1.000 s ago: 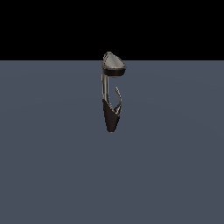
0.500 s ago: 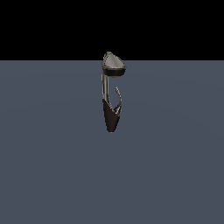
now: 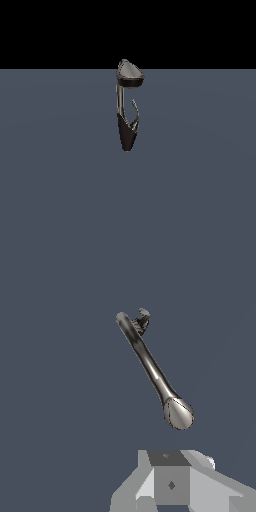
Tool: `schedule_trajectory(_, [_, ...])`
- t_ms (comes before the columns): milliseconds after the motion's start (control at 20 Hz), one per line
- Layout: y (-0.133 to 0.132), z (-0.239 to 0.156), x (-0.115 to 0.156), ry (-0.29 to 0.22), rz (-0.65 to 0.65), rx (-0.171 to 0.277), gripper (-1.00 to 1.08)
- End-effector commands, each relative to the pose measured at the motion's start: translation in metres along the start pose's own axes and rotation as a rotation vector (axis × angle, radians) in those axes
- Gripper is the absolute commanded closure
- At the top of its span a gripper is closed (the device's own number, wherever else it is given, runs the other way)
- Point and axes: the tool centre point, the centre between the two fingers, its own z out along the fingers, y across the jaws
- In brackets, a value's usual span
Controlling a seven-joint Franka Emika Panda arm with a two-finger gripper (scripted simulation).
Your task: Turn on the faucet by rotating a designated handle.
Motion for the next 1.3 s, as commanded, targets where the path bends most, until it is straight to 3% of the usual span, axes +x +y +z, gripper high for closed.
schedule_trajectory(0, [-0.005, 0.010, 0.017, -0.030, 0.061, 0.024, 1.08])
schedule_trajectory(650, [-0.021, 0.068, 0.107, -0.192, 0.388, 0.155, 1.08])
schedule_trajectory(1250, [-0.017, 0.138, 0.189, -0.356, 0.716, 0.292, 1.08])
